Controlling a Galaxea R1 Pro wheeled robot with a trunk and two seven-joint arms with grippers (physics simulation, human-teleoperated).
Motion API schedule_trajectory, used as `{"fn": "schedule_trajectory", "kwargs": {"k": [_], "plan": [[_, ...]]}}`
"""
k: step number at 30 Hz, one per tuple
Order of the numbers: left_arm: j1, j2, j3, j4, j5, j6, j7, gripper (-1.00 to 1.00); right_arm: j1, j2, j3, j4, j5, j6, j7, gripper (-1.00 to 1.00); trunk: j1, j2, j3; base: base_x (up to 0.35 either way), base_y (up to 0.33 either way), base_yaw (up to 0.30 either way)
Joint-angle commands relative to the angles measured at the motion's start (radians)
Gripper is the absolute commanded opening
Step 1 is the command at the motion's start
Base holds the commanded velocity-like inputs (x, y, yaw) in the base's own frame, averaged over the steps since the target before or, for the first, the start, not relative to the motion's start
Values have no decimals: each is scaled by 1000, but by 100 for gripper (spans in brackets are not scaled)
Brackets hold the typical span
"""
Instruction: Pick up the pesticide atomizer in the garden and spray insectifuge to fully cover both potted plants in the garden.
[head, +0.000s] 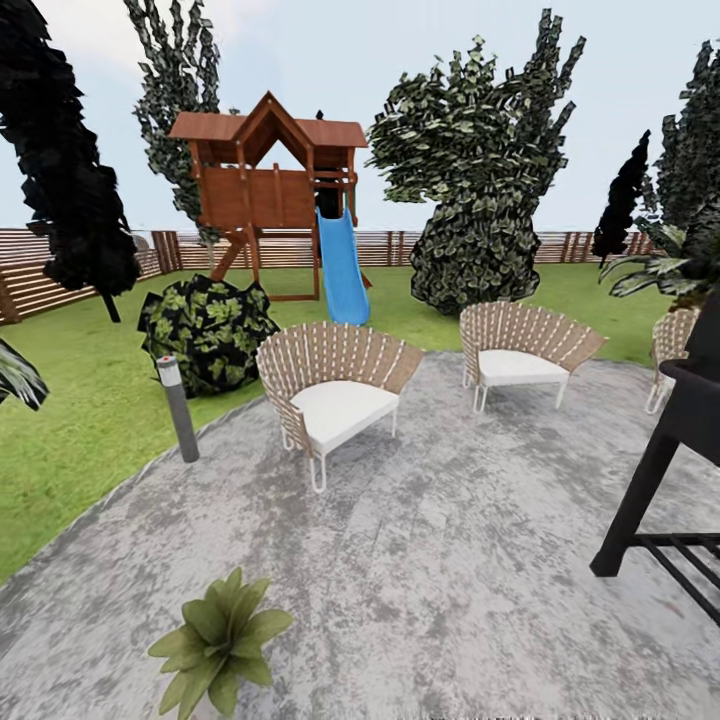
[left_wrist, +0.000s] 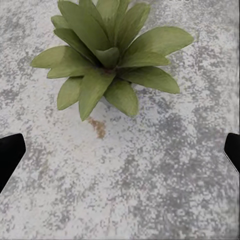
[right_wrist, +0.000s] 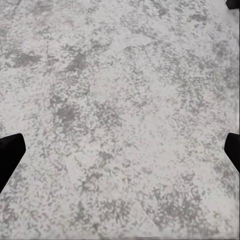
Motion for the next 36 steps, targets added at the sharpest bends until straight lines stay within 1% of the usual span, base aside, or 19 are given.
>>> {"fn": "schedule_trajectory", "kwargs": {"k": [1, 9, 15, 21, 24, 36], "plan": [[0, 0, 2, 1, -1, -3, 0, 100, 0, 0, -1, 0, 0, -2, 1, 100, 0, 0, -1, 0, 0, -300], [1, 0, 2, 1, 7, -3, 1, 100, 0, 0, -1, 1, 0, -2, 1, 100, 0, 0, -1, 0, 0, -300], [1, 0, 2, 2, 6, -3, 0, 100, 0, 0, -1, 0, 0, -2, 1, 100, 0, 0, -1, -4, 0, -300], [1, 0, 2, 2, 0, -3, 0, 100, 0, 0, -1, 1, 0, -2, 1, 100, 0, 0, -1, -224, 0, -300], [1, 0, 2, 2, 3, -3, 1, 100, 0, 0, -1, 0, 0, -2, 1, 100, 0, 0, -1, -251, 0, -300], [1, 0, 2, 2, 6, -3, 0, 100, 0, 0, -3, -1, -4, -2, -1, 100, 0, 0, -1, -22, 0, -300]]}}
